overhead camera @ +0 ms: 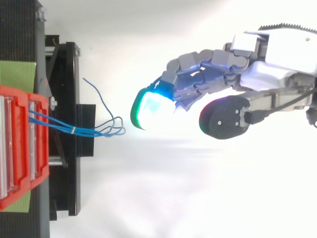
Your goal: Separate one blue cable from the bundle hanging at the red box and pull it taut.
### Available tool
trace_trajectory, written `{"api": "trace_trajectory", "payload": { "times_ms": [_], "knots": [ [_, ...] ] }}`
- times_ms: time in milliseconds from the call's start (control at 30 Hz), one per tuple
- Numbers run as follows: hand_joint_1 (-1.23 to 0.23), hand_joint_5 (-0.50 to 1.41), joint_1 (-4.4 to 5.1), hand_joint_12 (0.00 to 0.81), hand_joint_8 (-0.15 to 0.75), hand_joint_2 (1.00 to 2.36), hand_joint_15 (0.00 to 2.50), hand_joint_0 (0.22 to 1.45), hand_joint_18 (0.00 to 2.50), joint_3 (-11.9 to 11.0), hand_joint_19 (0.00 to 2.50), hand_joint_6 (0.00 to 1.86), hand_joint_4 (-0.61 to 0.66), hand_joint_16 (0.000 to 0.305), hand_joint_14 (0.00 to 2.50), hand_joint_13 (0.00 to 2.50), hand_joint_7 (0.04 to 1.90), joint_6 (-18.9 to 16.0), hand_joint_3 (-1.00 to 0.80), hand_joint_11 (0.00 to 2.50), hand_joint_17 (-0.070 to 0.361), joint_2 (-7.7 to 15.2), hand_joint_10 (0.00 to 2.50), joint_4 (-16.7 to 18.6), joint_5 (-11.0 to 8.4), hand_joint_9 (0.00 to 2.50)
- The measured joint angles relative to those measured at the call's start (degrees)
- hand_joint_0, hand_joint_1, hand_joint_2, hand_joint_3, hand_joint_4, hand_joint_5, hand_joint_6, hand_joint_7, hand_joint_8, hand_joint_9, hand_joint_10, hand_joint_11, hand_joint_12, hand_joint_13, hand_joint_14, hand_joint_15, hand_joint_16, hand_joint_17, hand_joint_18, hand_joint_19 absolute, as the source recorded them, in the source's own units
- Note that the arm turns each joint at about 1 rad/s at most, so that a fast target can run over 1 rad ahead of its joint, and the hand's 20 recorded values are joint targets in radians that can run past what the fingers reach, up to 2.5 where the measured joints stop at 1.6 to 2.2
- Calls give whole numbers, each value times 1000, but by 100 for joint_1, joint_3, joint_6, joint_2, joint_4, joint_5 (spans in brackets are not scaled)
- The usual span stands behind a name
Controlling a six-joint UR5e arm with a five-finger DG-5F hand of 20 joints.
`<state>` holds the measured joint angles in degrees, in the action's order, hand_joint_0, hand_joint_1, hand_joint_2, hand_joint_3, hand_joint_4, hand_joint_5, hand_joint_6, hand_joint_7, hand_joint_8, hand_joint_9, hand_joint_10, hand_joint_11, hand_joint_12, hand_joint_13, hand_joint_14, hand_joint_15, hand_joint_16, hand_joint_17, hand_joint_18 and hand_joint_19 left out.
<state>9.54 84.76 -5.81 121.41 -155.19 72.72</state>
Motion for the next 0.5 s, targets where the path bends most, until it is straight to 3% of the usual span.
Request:
{"api": "trace_trajectory", "payload": {
  "times_ms": [167,500],
  "knots": [
    [-521,-223,17,363,296,1000,319,556,496,-77,543,503,275,49,11,517,884,56,-500,407,110,105,14,-24,-105,542],
    [-518,-220,-17,363,298,1000,330,557,518,-831,551,503,278,49,11,534,885,-8,-500,415,110,608,12,-624,-118,552]
  ]
}}
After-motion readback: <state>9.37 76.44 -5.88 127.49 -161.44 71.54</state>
